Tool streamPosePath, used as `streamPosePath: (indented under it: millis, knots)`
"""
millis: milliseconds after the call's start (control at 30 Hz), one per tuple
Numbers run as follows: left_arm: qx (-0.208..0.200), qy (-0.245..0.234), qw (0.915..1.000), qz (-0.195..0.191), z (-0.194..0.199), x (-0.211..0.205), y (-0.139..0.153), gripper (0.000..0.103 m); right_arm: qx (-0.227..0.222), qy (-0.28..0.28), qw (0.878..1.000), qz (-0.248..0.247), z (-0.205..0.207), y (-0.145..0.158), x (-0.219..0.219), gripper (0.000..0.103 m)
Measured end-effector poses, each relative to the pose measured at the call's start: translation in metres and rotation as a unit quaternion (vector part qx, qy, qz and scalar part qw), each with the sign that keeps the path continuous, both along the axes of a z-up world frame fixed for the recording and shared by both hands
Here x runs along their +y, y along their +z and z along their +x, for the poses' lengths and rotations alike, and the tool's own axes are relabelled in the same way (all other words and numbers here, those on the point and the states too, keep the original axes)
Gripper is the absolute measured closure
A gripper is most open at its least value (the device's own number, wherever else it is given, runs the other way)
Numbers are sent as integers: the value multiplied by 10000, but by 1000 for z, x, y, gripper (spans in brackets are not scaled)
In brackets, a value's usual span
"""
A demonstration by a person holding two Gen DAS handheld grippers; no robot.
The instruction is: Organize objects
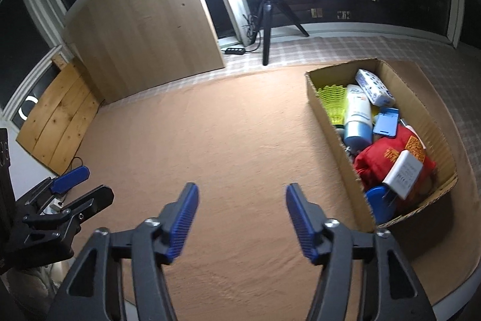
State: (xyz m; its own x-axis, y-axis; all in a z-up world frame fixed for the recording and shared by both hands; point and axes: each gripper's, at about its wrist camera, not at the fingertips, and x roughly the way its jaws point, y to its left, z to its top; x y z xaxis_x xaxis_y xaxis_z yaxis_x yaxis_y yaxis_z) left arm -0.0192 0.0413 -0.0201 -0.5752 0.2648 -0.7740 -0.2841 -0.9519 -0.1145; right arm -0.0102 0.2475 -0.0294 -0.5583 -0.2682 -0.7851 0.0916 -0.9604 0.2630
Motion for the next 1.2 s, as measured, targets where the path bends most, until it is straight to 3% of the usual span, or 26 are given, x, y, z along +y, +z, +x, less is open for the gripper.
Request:
streamPosePath:
  millis: [233,367,1200]
  knots:
    - [-21,122,9999,-4,14,-15,0,9,86,94,9994,313,9,4,-24,41]
    - [-8,174,9998,-22,17,-20,1,8,143,30,9988,475,11,8,-32,29]
    - [-73,349,9993,-55,9,-35,-7,5,251,-96,9986,465,20,11,-42,27]
